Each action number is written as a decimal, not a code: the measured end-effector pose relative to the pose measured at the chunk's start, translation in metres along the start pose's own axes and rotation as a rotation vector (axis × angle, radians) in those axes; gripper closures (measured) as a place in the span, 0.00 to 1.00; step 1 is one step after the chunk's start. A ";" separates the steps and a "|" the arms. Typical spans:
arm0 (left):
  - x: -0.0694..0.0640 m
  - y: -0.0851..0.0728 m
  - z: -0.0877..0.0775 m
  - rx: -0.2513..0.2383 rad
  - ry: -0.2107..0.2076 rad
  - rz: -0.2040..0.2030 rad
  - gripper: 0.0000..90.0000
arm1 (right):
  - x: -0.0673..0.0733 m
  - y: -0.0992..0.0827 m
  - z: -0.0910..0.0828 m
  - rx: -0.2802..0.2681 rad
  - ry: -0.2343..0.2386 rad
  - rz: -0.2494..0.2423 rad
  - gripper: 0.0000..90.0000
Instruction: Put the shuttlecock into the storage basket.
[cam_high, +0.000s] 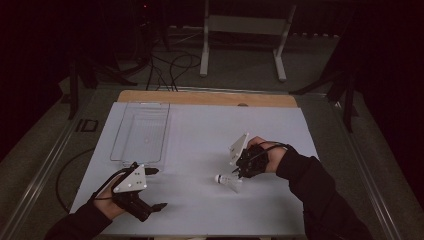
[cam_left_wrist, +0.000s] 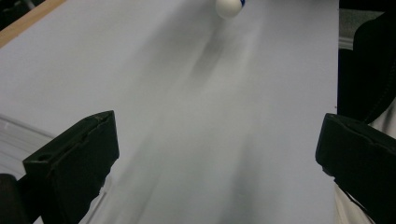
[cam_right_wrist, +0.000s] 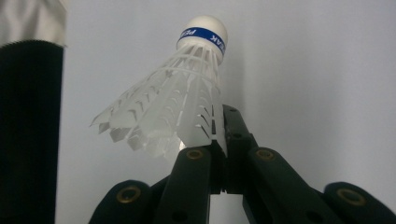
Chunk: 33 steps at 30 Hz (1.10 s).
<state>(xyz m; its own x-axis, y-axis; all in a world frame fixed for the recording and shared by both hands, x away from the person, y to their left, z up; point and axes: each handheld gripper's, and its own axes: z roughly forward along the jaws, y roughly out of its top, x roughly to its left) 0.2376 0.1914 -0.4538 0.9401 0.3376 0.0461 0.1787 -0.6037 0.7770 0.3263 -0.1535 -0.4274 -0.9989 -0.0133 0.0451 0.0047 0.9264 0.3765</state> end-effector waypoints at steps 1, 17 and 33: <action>0.001 0.002 0.000 0.003 -0.007 0.003 0.00 | 0.000 0.000 -0.001 -0.007 0.004 0.000 1.00; 0.020 0.052 0.002 0.069 -0.108 0.067 0.00 | 0.003 0.001 -0.007 -0.028 0.031 0.016 1.00; 0.036 0.095 0.015 0.128 -0.149 0.151 0.00 | 0.003 0.002 -0.010 -0.037 0.033 0.025 1.00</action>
<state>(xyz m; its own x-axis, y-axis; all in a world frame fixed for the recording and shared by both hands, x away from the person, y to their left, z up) 0.2925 0.1352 -0.3882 0.9897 0.1323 0.0556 0.0591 -0.7293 0.6816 0.3242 -0.1557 -0.4177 -0.9964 -0.0034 0.0852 0.0318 0.9121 0.4087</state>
